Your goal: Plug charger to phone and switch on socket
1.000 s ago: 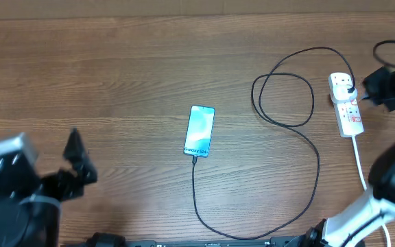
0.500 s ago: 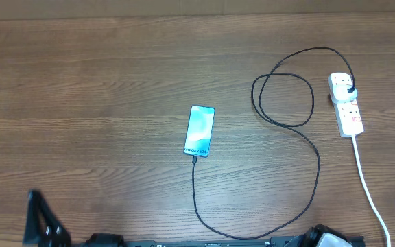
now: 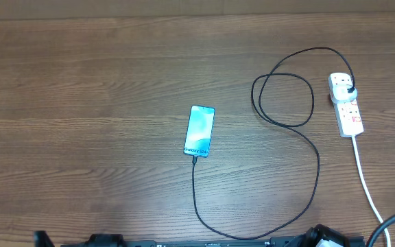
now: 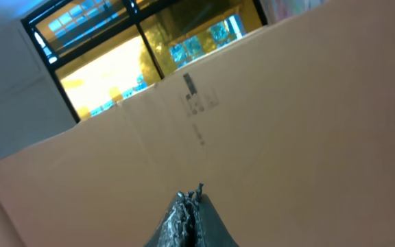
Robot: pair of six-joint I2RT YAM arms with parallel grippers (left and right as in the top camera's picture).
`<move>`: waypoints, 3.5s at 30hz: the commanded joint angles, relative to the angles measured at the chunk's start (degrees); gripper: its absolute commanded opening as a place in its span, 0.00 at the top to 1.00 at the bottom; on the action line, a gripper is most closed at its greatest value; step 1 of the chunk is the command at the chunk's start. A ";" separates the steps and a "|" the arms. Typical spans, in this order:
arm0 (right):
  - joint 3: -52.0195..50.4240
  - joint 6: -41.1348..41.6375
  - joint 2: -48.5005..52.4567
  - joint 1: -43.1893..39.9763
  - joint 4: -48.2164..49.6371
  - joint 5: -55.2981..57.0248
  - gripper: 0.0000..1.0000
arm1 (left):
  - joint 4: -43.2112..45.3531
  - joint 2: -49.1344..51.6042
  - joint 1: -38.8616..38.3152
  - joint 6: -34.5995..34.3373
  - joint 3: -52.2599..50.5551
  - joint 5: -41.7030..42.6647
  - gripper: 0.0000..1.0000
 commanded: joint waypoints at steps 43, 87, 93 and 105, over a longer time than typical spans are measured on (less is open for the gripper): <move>-13.25 -4.63 -31.41 19.52 16.17 -12.26 0.96 | -20.68 -8.35 -3.50 1.31 1.07 -5.29 0.00; -23.39 -7.56 -51.28 21.38 9.05 4.17 0.54 | -20.72 -8.35 0.57 1.31 1.07 -5.29 0.00; -36.33 -7.52 -51.23 21.16 9.49 21.31 0.00 | -20.70 -8.35 0.57 1.31 1.05 -5.29 0.00; -75.30 -5.62 -51.23 21.18 35.67 21.64 0.00 | -20.72 -8.35 0.57 1.31 1.05 -5.29 0.00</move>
